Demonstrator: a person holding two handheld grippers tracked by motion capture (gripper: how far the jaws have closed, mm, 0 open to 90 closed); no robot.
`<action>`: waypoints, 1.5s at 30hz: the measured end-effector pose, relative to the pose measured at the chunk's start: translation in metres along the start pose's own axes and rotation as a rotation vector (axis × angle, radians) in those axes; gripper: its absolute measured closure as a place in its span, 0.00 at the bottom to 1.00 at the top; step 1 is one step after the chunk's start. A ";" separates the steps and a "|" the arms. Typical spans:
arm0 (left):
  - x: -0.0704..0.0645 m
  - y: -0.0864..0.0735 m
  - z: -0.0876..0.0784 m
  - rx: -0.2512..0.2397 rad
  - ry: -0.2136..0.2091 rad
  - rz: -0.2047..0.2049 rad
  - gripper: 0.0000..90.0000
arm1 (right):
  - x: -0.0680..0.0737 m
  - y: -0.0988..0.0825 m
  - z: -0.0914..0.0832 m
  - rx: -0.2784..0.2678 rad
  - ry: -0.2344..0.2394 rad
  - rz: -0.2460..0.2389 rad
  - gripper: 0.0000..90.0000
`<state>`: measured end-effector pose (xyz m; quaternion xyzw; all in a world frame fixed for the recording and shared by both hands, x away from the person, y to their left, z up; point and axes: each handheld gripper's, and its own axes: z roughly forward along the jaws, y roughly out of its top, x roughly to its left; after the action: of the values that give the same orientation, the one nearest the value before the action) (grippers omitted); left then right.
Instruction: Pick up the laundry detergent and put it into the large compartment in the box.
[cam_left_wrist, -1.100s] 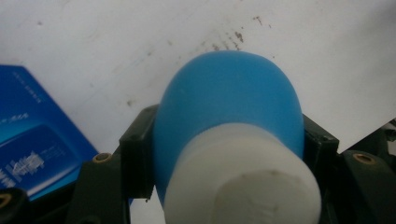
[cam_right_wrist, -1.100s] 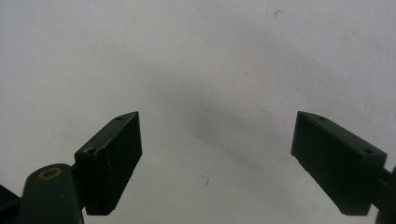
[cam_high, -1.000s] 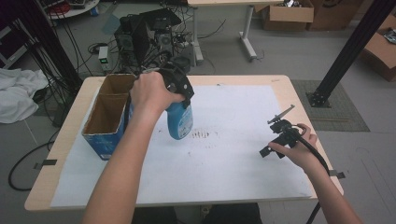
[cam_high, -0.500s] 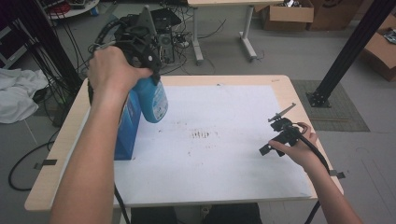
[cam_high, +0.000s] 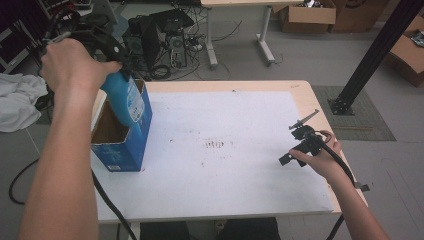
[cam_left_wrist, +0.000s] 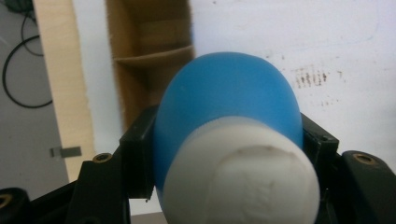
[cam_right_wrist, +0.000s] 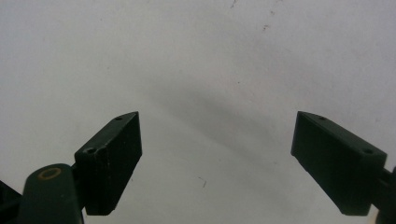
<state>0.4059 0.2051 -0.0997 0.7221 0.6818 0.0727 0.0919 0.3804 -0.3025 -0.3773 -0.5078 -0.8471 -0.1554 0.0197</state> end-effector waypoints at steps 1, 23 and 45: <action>0.003 -0.001 -0.001 0.000 0.003 -0.007 0.42 | 0.000 0.000 0.000 -0.002 0.001 -0.001 0.18; 0.034 -0.005 0.031 0.045 0.061 -0.077 0.42 | 0.000 0.001 0.002 0.000 0.004 -0.002 0.18; 0.041 -0.008 0.116 0.162 0.054 -0.062 0.42 | -0.001 0.001 0.007 0.017 0.001 -0.003 0.18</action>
<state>0.4277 0.2425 -0.2152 0.7035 0.7097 0.0340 0.0169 0.3826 -0.3005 -0.3842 -0.5063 -0.8491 -0.1485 0.0240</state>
